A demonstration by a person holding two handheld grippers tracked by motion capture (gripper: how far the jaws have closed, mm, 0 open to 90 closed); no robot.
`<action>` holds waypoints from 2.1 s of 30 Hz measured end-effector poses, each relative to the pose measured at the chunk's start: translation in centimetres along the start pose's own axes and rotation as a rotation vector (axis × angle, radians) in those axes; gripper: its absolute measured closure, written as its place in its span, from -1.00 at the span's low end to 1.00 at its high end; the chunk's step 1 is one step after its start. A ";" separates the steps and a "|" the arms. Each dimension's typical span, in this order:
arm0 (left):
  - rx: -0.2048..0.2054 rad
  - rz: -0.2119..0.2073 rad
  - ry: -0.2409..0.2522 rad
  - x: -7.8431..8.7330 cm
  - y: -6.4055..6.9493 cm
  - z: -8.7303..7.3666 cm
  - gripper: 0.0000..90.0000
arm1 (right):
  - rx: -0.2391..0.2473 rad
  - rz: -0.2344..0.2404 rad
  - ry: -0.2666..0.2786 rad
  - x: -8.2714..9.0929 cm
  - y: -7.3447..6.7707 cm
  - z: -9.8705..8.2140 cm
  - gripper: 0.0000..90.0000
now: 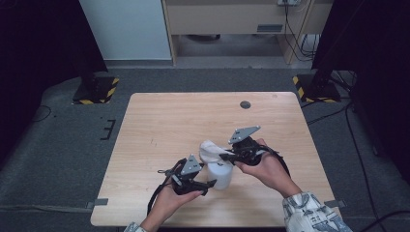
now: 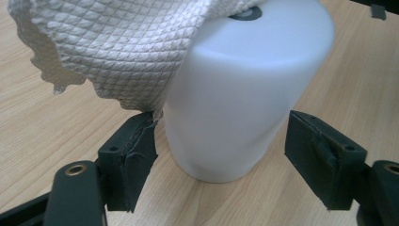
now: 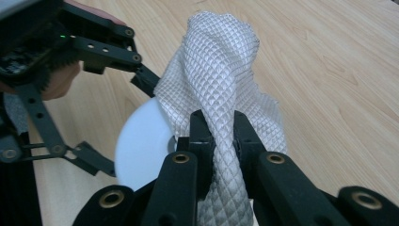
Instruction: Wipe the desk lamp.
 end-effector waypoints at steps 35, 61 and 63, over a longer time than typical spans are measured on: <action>-0.006 -0.011 -0.016 -0.1 0.1 -0.2 -0.49 | -0.063 0.058 0.000 1.2 0.4 -1.5 0.82; -0.008 -0.021 -0.007 -0.1 0.2 -0.1 -0.44 | -0.058 0.100 -0.012 1.2 -0.5 -1.3 0.83; -0.011 -0.023 -0.006 -0.2 0.3 -0.1 -0.43 | -0.064 0.089 -0.008 1.4 -0.1 -1.4 0.83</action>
Point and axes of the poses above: each handheld gripper's, and its own axes: x roughly backward along the jaws, z roughly out of its top, y roughly to its right, the point moved 3 cm from there along -x, roughly forward along the jaws, and after that the axes turned 2 degrees about -y, right-handed, at the moved point
